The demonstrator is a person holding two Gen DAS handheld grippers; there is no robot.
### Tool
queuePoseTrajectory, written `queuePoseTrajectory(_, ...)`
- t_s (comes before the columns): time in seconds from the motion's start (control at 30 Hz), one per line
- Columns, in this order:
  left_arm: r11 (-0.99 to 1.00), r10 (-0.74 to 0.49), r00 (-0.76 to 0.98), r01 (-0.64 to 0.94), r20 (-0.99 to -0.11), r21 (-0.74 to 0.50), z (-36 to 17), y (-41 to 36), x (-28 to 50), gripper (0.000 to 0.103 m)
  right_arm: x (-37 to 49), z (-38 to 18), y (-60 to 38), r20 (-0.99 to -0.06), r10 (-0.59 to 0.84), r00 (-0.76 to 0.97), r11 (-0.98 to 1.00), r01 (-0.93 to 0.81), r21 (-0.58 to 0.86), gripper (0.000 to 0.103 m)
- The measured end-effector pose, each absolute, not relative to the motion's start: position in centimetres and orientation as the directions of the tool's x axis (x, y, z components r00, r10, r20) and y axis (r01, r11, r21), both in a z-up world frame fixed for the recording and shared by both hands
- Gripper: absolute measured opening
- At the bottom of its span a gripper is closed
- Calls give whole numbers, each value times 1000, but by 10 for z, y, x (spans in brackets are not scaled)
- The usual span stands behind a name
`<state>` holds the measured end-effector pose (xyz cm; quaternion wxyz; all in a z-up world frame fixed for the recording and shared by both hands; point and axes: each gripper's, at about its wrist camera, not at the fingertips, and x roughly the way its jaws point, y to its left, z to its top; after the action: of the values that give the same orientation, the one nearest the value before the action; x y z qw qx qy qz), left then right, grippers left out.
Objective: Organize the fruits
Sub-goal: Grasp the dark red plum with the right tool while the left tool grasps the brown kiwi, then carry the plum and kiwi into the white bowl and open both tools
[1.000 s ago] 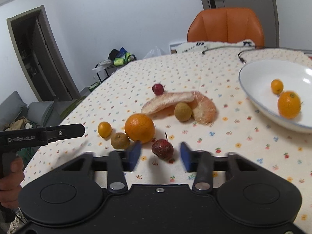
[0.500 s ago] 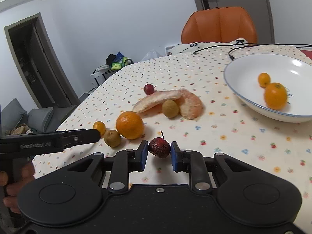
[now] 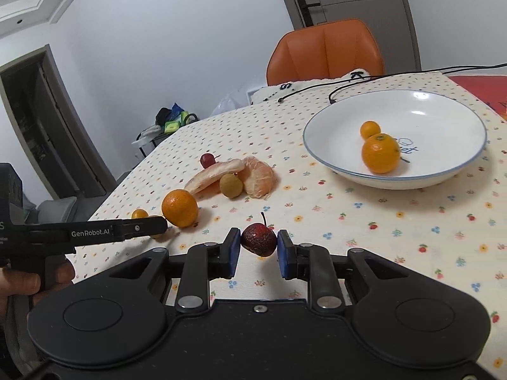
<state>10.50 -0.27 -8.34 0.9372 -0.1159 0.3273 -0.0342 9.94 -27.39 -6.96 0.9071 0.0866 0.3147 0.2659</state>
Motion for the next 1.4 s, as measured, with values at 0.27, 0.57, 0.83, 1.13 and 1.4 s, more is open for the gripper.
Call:
queuePoseTrajectory(0.27, 973, -124, 807, -14, -578, -229, -65, -6, 97, 25, 97, -63, -288, -501, 528, 685, 849, -410, 333, 23)
queuePoseTrajectory(0.57, 975, -131, 832, 9, -540, -223, -46, -20, 97, 25, 94, -52, -312, -472, 506, 722, 861, -384, 335, 23)
queuePoseTrajectory(0.83, 976, -148, 840, 38, -522, -215, -35, -35, 104, 25, 95, -43, -332, -451, 475, 755, 875, -352, 332, 23)
queuePoseTrajectory(1.13, 974, -180, 850, 85, -496, -208, -21, -64, 120, 25, 102, -32, -356, -428, 452, 783, 885, -334, 324, 23)
queuePoseTrajectory(1.4, 974, -188, 852, 97, -489, -205, -14, -87, 139, 25, 119, -30, -370, -427, 456, 781, 884, -339, 323, 23)
